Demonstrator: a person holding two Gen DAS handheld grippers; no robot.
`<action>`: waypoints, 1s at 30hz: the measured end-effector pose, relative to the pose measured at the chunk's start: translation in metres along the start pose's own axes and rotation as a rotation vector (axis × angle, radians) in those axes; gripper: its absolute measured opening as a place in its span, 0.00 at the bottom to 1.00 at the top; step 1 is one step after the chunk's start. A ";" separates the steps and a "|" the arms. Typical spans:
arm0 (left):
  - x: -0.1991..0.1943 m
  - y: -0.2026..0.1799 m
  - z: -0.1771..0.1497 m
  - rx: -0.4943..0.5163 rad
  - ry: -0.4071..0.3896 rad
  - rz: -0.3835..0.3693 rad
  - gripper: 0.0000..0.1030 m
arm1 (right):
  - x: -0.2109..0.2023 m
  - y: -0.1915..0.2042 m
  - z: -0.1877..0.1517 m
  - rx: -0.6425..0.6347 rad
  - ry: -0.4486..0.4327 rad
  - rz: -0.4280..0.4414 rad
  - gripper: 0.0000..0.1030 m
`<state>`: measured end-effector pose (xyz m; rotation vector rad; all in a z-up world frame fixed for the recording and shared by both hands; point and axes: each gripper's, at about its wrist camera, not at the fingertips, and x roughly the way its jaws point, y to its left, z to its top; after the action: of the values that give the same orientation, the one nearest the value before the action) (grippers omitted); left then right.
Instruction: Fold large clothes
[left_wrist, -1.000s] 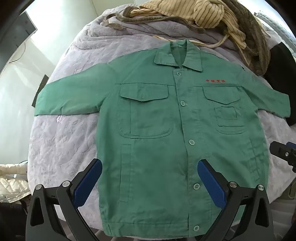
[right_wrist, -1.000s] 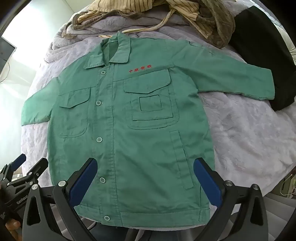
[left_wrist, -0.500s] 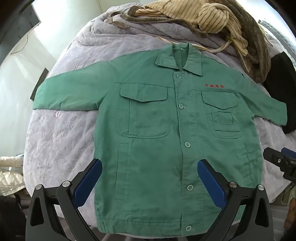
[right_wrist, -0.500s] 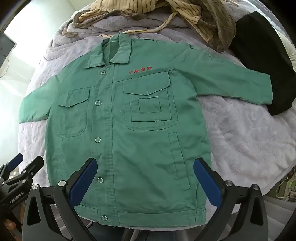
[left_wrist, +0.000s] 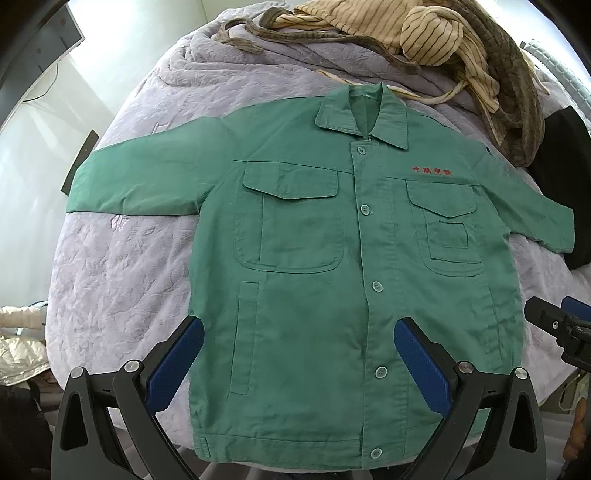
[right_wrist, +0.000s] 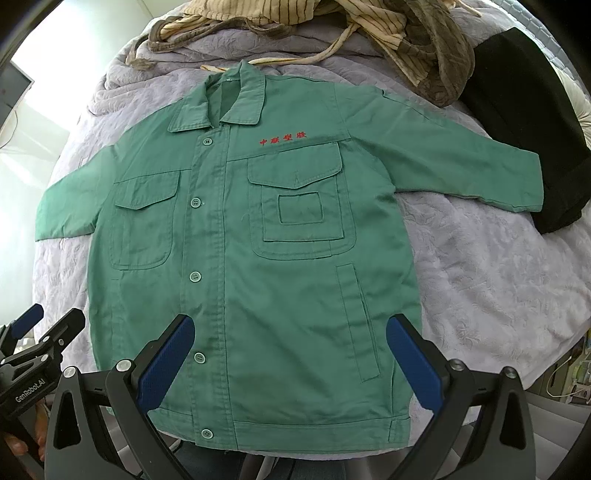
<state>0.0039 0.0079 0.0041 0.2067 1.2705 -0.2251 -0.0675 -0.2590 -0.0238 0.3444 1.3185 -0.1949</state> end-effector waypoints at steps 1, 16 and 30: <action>0.000 0.000 0.000 0.000 0.000 0.000 1.00 | 0.000 0.000 0.000 0.000 0.001 0.000 1.00; 0.002 0.002 0.001 -0.001 0.003 0.002 1.00 | 0.001 0.001 0.001 0.006 0.003 -0.001 1.00; 0.005 0.002 0.001 -0.001 0.009 0.012 1.00 | 0.002 0.000 0.001 0.008 0.006 -0.001 1.00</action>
<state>0.0066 0.0093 -0.0001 0.2147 1.2779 -0.2136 -0.0658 -0.2596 -0.0260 0.3513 1.3244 -0.2000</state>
